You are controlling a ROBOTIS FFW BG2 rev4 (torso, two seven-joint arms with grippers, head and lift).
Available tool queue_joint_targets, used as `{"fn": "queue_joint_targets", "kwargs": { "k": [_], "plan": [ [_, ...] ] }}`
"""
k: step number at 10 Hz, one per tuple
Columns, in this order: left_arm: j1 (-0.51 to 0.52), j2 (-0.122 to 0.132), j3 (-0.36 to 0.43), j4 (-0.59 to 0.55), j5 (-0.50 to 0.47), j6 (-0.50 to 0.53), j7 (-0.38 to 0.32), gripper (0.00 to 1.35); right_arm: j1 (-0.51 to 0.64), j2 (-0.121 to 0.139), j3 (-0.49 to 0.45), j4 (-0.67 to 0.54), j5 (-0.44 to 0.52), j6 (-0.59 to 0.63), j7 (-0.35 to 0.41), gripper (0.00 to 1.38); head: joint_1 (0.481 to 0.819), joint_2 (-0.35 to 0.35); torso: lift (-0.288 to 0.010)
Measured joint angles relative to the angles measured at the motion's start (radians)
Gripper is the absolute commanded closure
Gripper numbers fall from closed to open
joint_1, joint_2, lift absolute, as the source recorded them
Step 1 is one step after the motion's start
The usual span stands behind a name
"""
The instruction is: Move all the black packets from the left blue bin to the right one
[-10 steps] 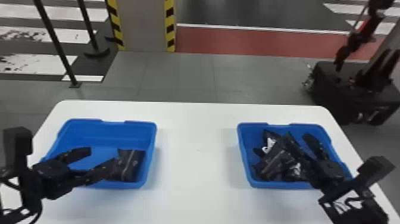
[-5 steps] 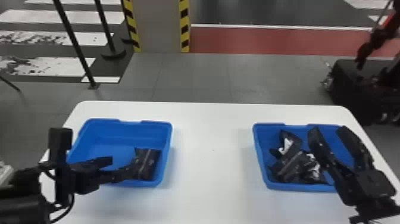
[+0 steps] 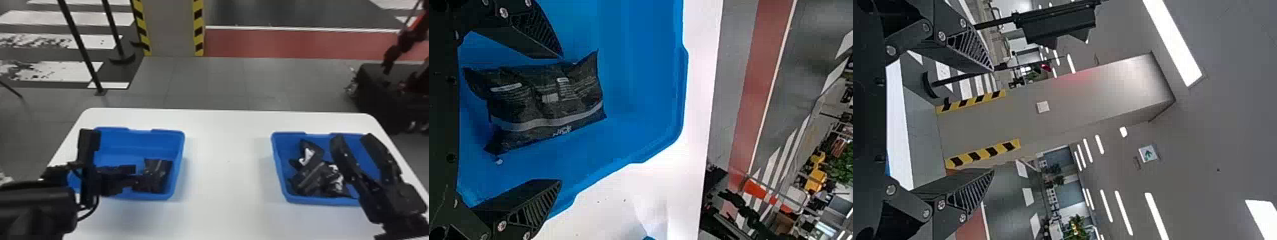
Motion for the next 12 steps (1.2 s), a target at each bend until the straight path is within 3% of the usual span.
{"fn": "queue_joint_targets", "kwargs": {
  "k": [3, 9, 10, 11, 12],
  "plan": [
    [-0.057, 0.002, -0.037, 0.077, -0.014, 0.027, 0.009, 0.15, -0.002, 0.004, 0.001, 0.009, -0.014, 0.0, 0.003, 0.34, 0.695, -0.015, -0.11],
    [-0.068, -0.01, -0.066, 0.082, -0.02, 0.116, 0.018, 0.15, 0.007, 0.008, 0.001, 0.029, -0.046, 0.0, 0.01, 0.34, 0.695, -0.037, -0.11],
    [-0.067, -0.012, -0.065, 0.082, -0.022, 0.119, 0.027, 0.24, 0.007, 0.008, 0.001, 0.032, -0.049, 0.002, 0.012, 0.34, 0.695, -0.036, -0.11],
    [-0.067, -0.012, -0.062, 0.082, -0.024, 0.115, 0.035, 0.54, 0.007, 0.008, 0.001, 0.035, -0.052, 0.002, 0.014, 0.34, 0.695, -0.033, -0.11],
    [-0.068, -0.012, -0.058, 0.082, -0.03, 0.103, 0.038, 0.93, 0.007, 0.007, 0.001, 0.037, -0.054, 0.003, 0.015, 0.34, 0.695, -0.027, -0.11]
  ]
}}
